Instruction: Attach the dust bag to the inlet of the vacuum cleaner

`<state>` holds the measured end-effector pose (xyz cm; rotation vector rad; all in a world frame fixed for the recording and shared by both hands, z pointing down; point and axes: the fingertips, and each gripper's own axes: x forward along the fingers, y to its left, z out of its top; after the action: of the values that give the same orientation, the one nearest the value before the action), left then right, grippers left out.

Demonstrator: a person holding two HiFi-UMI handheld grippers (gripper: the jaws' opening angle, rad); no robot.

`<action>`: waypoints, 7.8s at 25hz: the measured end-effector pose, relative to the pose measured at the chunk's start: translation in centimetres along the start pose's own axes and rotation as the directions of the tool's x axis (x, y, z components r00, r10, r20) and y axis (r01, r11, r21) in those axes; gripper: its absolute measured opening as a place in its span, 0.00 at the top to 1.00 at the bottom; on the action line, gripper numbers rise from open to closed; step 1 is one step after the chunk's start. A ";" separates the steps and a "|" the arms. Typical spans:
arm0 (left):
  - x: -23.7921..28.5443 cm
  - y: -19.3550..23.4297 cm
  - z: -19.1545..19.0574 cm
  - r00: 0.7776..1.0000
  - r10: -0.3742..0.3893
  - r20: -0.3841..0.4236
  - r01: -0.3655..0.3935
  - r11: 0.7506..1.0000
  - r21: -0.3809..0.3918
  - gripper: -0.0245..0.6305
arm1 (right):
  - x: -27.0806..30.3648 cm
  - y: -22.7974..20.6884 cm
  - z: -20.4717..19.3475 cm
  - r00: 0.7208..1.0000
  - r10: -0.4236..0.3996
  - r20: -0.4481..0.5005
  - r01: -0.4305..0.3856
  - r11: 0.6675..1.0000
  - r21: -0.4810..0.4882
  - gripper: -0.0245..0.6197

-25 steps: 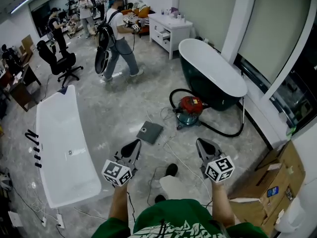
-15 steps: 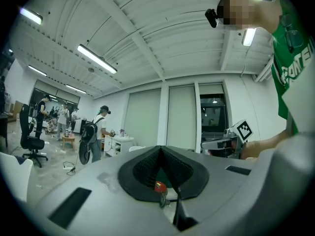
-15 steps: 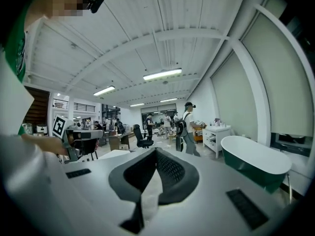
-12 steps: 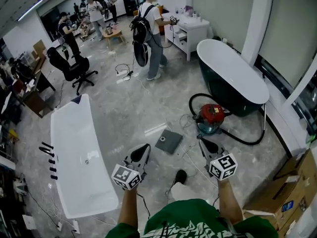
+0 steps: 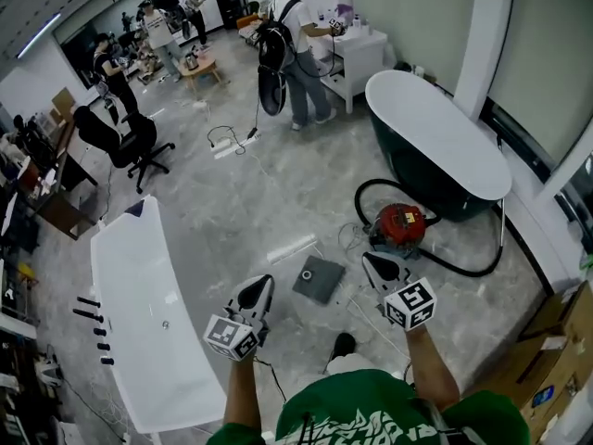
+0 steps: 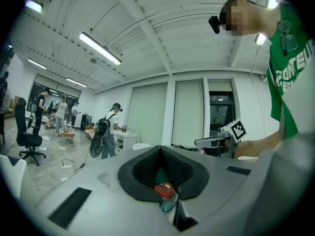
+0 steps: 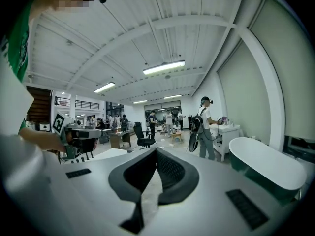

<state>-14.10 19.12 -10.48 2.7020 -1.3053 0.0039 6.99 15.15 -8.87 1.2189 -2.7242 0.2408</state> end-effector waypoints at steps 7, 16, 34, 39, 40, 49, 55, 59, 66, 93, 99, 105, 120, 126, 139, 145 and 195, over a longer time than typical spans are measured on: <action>2.3 2.1 -0.4 0.999 0.022 -0.029 -0.022 1.000 -0.006 0.96 | 2.8 -1.8 -0.1 0.999 0.035 -0.020 -0.035 0.999 0.021 0.95; 6.0 3.9 -0.7 0.998 -0.026 -0.051 0.026 1.000 0.003 0.96 | 4.3 -4.3 -0.6 1.000 0.003 -0.024 -0.002 0.999 0.047 0.95; 11.1 16.0 -1.6 0.964 -0.258 -0.071 0.255 0.966 -0.052 0.96 | 13.9 -7.2 1.8 0.972 -0.230 -0.038 0.231 0.972 0.041 0.95; 11.0 20.2 -2.1 0.951 -0.305 -0.060 0.301 0.951 -0.065 0.96 | 17.5 -5.2 1.8 0.965 -0.257 -0.057 0.258 0.966 0.018 0.95; 11.0 21.0 -2.3 0.948 -0.314 -0.059 0.310 0.949 -0.066 0.96 | 18.1 -4.8 1.9 0.964 -0.261 -0.053 0.261 0.965 0.007 0.95; 11.5 25.6 -2.9 0.927 -0.371 -0.054 0.369 0.928 -0.044 0.96 | 21.2 -3.7 0.6 0.943 -0.315 -0.109 0.314 0.949 -0.025 0.95; 11.9 27.8 -4.7 0.923 -0.379 -0.067 0.374 0.924 -0.073 0.96 | 23.6 -2.8 -1.0 0.942 -0.302 -0.150 0.306 0.952 0.004 0.95; 13.1 28.2 -5.5 0.921 -0.382 -0.074 0.378 0.924 -0.059 0.96 | 25.7 -3.5 -1.1 0.950 -0.280 -0.139 0.284 0.959 0.005 0.95; 14.9 27.5 -7.1 0.920 -0.373 -0.119 0.371 0.928 -0.034 0.96 | 27.4 -5.0 -1.9 0.963 -0.230 -0.137 0.233 0.973 0.000 0.95; 30.5 21.3 -22.8 0.842 -0.457 -0.287 0.455 0.887 -0.078 0.96 | 28.5 -17.3 -17.1 0.962 -0.134 -0.238 0.150 0.987 0.052 0.95; 31.7 19.6 -27.5 0.809 -0.499 -0.311 0.486 0.865 -0.124 0.96 | 27.6 -17.5 -22.0 0.949 -0.126 -0.288 0.147 0.988 0.055 0.95; 32.7 19.2 -29.2 0.802 -0.516 -0.300 0.502 0.855 -0.130 0.96 | 27.0 -18.1 -25.6 0.937 -0.125 -0.326 0.154 0.986 0.063 0.95; 33.5 21.8 -44.8 0.749 -0.581 -0.319 0.599 0.799 -0.050 0.96 | 31.2 -17.5 -39.2 0.944 -0.048 -0.327 0.018 0.996 -0.093 0.95; 35.3 24.1 -54.2 0.735 -0.602 -0.312 0.635 0.773 0.005 0.96 | 35.2 -19.4 -46.8 0.962 0.014 -0.271 -0.038 0.996 -0.086 0.95; 36.7 25.8 -74.9 0.727 -0.607 -0.322 0.685 0.676 0.273 0.96 | 40.4 -20.5 -67.2 0.980 0.059 -0.188 -0.073 0.995 -0.069 0.95; 37.2 25.5 -83.7 0.686 -0.640 -0.346 0.726 0.631 0.273 0.96 | 41.5 -21.0 -76.5 0.986 0.059 -0.156 -0.074 0.993 -0.091 0.95; 23.3 35.6 -108.0 0.404 -0.606 -0.685 0.852 0.523 0.040 0.96 | 51.8 -3.4 -98.3 0.865 0.208 -0.456 -0.264 0.963 -0.061 0.95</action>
<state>-20.94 -7.12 102.33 2.9187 0.2192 1.0439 -17.93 -4.44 97.65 0.6855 -2.4298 0.3300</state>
